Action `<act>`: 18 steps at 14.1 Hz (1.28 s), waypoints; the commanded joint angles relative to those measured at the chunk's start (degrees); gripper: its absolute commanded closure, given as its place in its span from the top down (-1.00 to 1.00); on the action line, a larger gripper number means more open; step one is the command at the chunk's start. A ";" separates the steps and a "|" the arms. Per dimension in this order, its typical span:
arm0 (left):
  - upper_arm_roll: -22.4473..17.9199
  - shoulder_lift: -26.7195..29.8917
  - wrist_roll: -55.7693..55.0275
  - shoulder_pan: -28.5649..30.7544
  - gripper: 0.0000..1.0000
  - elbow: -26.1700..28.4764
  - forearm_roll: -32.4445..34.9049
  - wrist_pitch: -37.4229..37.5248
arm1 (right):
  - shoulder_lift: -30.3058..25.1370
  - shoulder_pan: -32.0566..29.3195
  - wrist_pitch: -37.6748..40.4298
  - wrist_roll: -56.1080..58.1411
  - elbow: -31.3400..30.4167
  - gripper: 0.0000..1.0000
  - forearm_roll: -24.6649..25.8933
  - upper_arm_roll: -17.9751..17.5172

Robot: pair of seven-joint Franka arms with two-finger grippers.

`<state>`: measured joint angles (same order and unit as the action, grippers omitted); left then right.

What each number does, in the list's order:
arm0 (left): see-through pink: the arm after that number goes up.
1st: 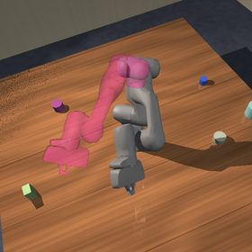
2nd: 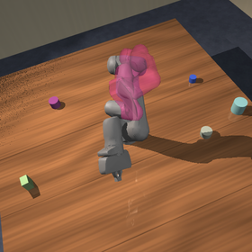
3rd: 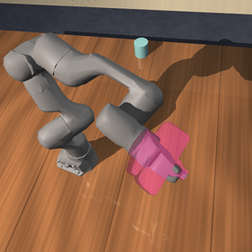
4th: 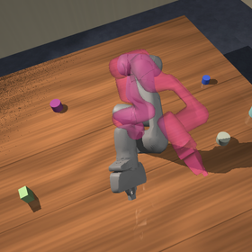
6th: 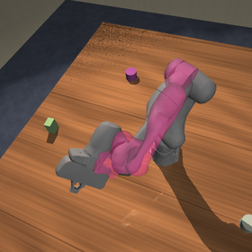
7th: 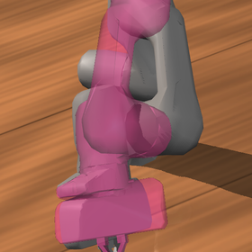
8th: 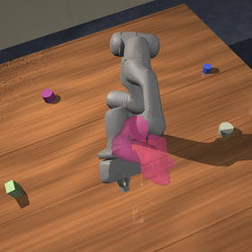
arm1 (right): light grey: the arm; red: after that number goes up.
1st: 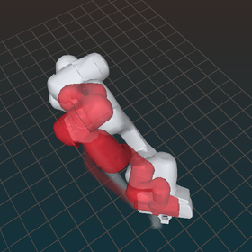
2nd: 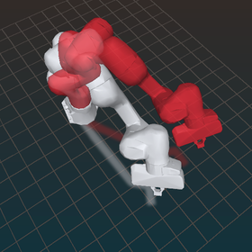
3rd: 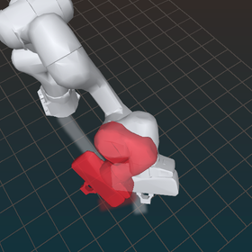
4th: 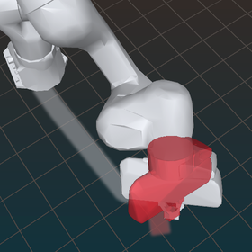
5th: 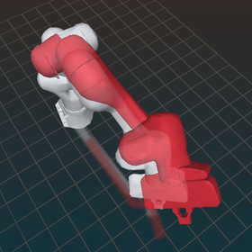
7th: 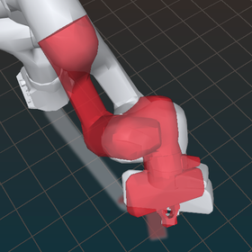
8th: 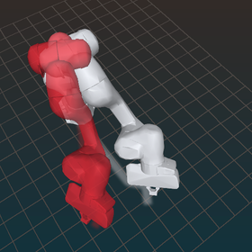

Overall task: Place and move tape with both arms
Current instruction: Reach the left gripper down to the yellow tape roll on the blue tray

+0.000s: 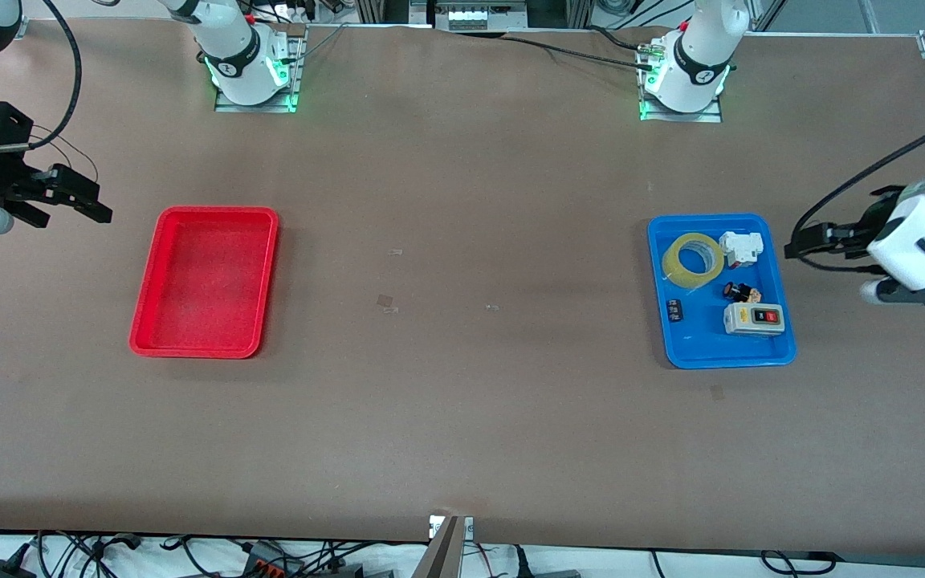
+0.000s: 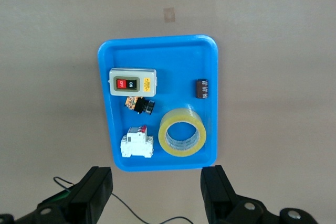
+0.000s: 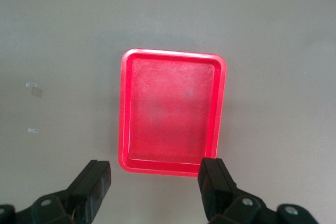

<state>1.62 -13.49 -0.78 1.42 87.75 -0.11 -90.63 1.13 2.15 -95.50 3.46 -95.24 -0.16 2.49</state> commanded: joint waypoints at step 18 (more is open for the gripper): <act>0.40 0.93 0.52 2.19 1.00 43.74 -4.90 -44.20 | 0.72 -0.31 0.49 0.58 0.41 0.99 0.34 -0.12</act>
<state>1.60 -11.21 -0.96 3.17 132.27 -3.70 -134.62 2.00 2.12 -95.49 3.48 -95.27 -0.15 2.52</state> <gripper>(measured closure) 0.000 0.000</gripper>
